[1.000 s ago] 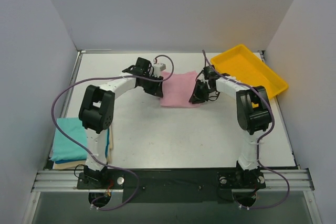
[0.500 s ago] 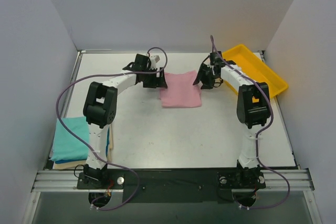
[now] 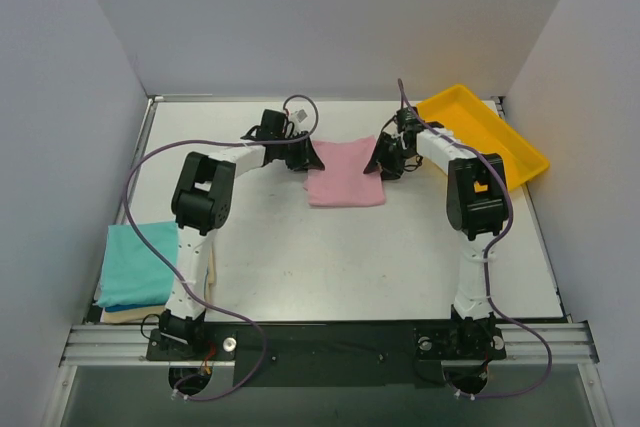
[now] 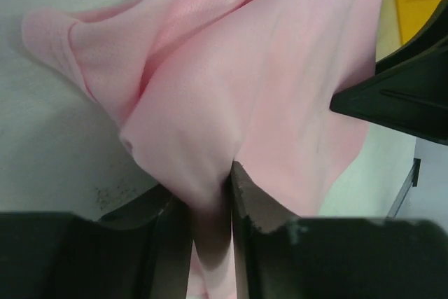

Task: Fold and stack the t-shirts
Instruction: Put the neatly folded tshirt into the corner of the board with the left arm

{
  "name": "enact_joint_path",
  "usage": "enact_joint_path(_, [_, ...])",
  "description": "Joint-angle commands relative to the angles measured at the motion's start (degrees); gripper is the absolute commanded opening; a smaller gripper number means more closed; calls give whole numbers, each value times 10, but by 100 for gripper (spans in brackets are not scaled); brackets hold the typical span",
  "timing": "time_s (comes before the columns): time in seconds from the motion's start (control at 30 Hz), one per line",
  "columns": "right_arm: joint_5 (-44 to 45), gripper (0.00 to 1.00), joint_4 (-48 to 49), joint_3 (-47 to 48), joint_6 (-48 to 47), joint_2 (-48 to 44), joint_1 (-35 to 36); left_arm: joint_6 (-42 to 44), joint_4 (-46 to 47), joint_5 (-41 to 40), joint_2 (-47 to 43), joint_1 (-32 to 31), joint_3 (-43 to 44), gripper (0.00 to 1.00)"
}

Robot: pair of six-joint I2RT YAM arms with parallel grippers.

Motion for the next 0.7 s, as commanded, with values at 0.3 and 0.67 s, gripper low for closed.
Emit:
enact_joint_path(0.3, [49, 56, -5, -182, -17, -216, -23, 146, -222, 44, -105, 25, -37, 0])
enact_joint_path(0.67, [63, 60, 0, -342, -66, -377, -23, 406, -537, -104, -321, 43, -176, 0])
